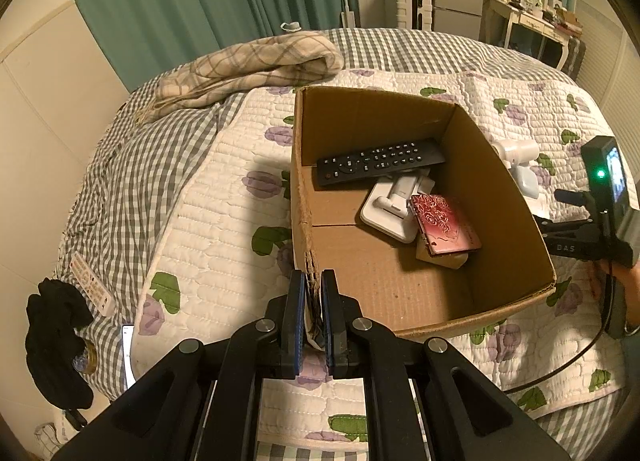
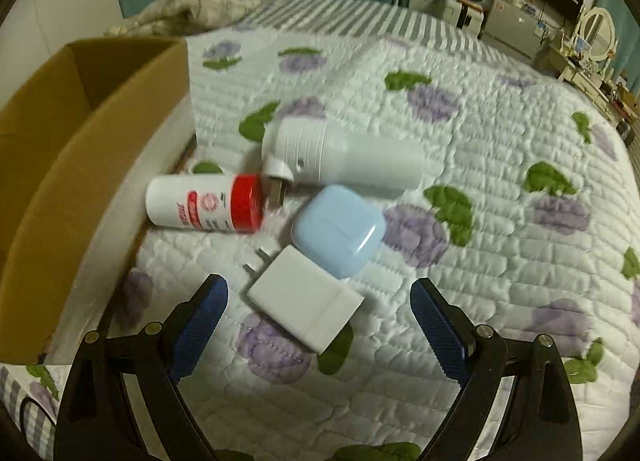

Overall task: Organize rigid objects
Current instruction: 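Grasp the white square power adapter with the right gripper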

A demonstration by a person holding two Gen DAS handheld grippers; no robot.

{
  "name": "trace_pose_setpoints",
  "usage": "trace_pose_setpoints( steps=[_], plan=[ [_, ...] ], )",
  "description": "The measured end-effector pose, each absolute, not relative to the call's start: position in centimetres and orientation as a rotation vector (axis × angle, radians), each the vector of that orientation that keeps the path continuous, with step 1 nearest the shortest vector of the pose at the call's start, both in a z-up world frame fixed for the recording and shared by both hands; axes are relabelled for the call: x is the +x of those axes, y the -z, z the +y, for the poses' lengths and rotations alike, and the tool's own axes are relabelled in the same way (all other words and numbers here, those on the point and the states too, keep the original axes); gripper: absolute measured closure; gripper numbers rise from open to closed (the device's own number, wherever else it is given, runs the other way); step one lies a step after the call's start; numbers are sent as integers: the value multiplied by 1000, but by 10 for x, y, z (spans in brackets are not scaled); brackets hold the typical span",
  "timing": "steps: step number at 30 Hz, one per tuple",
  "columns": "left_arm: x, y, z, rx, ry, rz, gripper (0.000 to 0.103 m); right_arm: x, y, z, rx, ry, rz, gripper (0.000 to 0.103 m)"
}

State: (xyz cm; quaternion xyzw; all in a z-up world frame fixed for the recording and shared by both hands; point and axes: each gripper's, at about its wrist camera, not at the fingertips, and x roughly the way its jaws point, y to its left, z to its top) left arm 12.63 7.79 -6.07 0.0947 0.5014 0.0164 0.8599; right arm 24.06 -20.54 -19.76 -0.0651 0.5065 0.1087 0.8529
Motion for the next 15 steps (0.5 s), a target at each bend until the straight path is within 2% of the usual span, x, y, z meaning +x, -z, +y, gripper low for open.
trace_pose_setpoints(
  steps=[4,8,10,13,15],
  plan=[
    [127,61,78,197,-33,1051,96,246,209,-203,-130,-224,1106,11],
    [127,61,78,198,-33,1051,96,249,215,-205,-109,-225,1137,24],
    [127,61,77,199,-33,1051,96,250,216,-206,-100,-227,1141,27],
    [127,61,77,198,-33,1051,96,249,214,-204,-103,-249,1135,36],
    [127,61,77,199,-33,1051,96,247,213,-202,-115,-247,1128,37]
  ],
)
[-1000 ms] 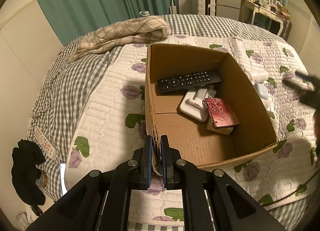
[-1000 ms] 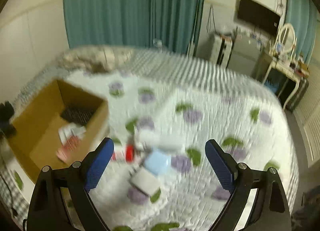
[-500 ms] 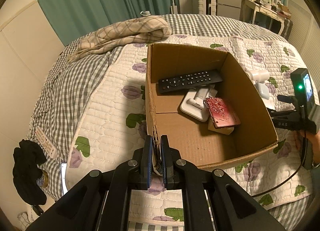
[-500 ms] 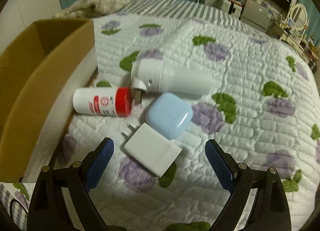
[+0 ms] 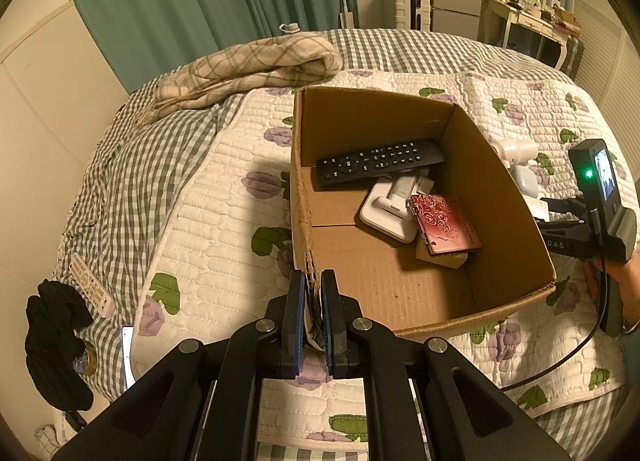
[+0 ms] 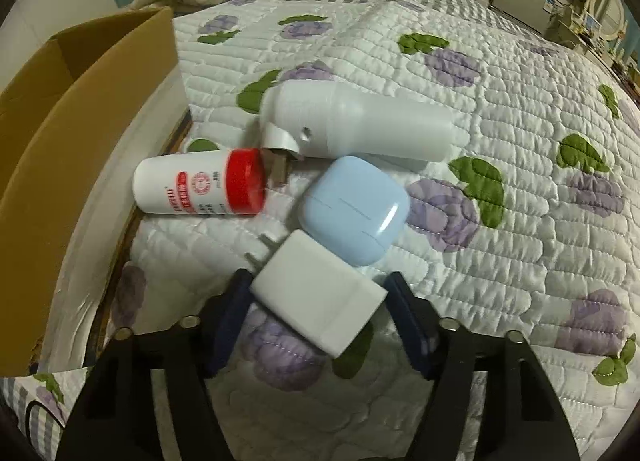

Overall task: Organize rigid objects
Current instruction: 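Grasp the white square power adapter with the right gripper, then carry the white adapter into the box with the right gripper and release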

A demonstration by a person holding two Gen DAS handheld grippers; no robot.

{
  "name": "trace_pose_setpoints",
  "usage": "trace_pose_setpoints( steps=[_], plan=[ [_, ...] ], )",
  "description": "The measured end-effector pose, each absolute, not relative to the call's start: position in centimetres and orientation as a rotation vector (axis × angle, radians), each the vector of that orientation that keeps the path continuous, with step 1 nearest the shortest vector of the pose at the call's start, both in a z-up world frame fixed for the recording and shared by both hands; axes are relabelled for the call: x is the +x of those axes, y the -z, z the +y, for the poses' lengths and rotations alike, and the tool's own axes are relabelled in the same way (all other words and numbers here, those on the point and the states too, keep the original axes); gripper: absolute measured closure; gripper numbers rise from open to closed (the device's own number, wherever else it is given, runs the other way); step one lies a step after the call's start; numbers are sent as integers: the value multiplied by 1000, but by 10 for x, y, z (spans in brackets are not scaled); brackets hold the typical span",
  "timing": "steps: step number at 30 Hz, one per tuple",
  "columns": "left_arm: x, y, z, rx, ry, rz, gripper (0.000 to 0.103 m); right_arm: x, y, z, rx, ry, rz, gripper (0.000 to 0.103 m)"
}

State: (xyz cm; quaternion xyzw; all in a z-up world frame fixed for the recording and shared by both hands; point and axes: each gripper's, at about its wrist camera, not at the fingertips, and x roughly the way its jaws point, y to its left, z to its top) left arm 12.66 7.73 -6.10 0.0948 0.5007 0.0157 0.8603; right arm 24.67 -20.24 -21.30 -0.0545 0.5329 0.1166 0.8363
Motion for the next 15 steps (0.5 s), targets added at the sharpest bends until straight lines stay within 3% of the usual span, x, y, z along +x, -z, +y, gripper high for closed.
trace_pose_setpoints(
  steps=[9,15],
  plan=[
    [127,61,77,201,-33,1051,96,226,177,-210,-76,-251,1015,38],
    [127,61,76,203,-32,1050,96,213,112,-216,-89,-253,878,38]
  ],
)
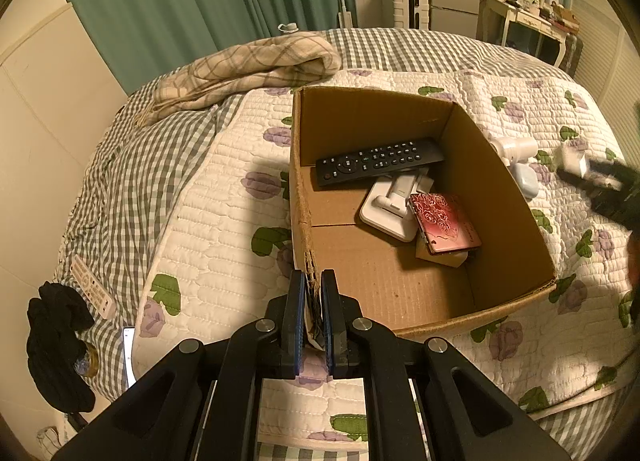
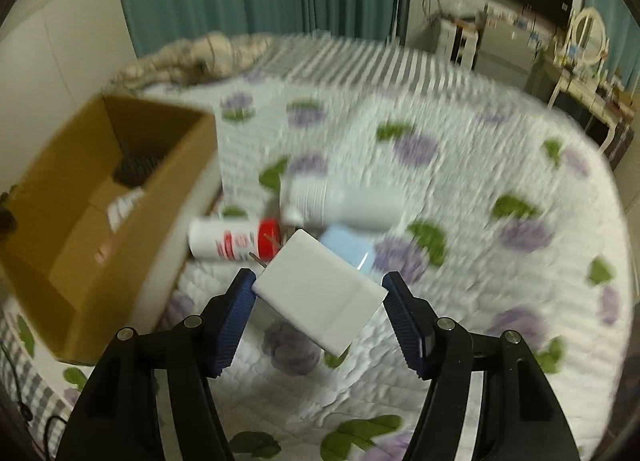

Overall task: Organize rigid objects
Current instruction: 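Carry the white adapter into the box with the right gripper and release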

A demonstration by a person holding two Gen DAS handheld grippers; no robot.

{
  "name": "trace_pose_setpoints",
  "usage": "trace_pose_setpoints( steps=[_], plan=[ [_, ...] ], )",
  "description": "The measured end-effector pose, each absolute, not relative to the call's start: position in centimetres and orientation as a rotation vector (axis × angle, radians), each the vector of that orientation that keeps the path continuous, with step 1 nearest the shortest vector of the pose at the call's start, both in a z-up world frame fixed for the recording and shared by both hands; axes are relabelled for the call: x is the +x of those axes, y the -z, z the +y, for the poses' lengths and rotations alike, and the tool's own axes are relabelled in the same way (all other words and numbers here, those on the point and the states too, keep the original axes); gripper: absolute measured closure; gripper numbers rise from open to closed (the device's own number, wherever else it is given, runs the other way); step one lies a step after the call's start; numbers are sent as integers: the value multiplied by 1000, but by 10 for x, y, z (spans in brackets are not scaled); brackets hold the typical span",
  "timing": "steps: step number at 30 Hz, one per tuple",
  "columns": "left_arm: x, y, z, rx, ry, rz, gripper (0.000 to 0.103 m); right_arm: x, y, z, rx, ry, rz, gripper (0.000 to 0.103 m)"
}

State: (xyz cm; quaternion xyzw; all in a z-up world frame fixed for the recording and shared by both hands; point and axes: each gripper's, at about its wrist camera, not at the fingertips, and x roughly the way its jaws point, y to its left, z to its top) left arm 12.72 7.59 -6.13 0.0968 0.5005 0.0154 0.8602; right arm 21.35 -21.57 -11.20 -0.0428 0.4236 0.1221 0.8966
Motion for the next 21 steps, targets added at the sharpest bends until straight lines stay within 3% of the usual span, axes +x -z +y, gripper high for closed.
trace_pose_setpoints(
  steps=[7,11,15,21],
  plan=[
    [127,61,76,203,-33,1051,96,201,10,-193,-114,-322,660,38],
    [127,61,76,204,-33,1051,96,196,-18,-158,-144,-402,598,38],
    [127,61,76,203,-32,1050,96,196,-6,-114,-181,-490,627,38],
    [126,62,74,204,-26,1050,96,196,60,-60,-226,-578,762,38]
  ],
)
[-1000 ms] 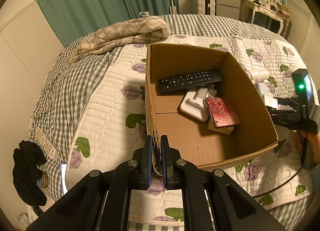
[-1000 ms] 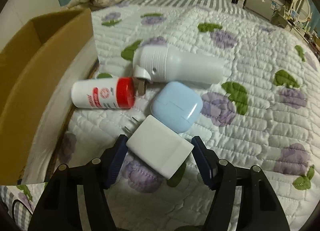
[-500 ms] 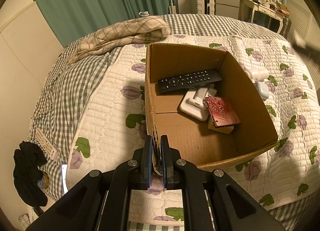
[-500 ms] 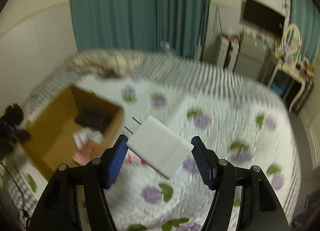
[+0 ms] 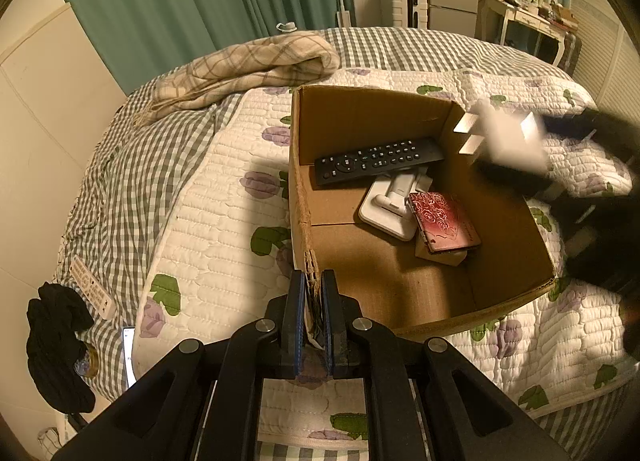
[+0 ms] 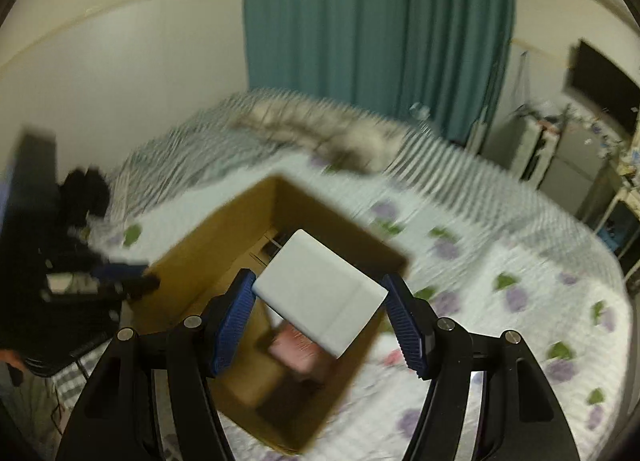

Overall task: Organize rigid objects
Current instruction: 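Carry the white adapter into the box with the right gripper and release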

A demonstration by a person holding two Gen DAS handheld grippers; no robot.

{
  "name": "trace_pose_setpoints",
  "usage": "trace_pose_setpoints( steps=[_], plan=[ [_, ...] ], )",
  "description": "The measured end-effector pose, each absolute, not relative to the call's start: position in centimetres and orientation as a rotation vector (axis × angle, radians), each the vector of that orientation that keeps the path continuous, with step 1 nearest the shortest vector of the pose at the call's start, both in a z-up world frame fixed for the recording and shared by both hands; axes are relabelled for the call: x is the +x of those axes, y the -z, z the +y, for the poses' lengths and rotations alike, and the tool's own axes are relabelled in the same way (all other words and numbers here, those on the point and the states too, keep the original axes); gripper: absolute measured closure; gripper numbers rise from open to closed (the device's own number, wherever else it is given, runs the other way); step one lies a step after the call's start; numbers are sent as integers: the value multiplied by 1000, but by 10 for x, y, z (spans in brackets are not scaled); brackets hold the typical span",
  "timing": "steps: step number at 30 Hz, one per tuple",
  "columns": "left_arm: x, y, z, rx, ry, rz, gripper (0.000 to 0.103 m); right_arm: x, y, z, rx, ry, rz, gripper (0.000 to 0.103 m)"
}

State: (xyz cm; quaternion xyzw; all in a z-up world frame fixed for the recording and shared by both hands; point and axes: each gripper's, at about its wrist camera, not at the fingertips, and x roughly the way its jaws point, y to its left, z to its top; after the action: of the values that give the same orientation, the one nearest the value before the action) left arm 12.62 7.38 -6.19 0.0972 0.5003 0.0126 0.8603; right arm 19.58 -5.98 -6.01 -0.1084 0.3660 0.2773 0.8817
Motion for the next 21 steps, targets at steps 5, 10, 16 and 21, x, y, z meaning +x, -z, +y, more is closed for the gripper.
trace_pose_setpoints(
  steps=[5,10,16,21],
  plan=[
    [127,61,76,197,-23,1051,96,201,101,-37,-240,-604,850,38],
    [127,61,77,197,-23,1051,96,204,120,-35,-224,-607,900,38],
    [127,61,78,195,-20,1049,96,203,113,-43,-183,-599,872,26],
    [128,60,78,194,-18,1052,96,199,73,-69,-96,-587,766,9]
  ],
)
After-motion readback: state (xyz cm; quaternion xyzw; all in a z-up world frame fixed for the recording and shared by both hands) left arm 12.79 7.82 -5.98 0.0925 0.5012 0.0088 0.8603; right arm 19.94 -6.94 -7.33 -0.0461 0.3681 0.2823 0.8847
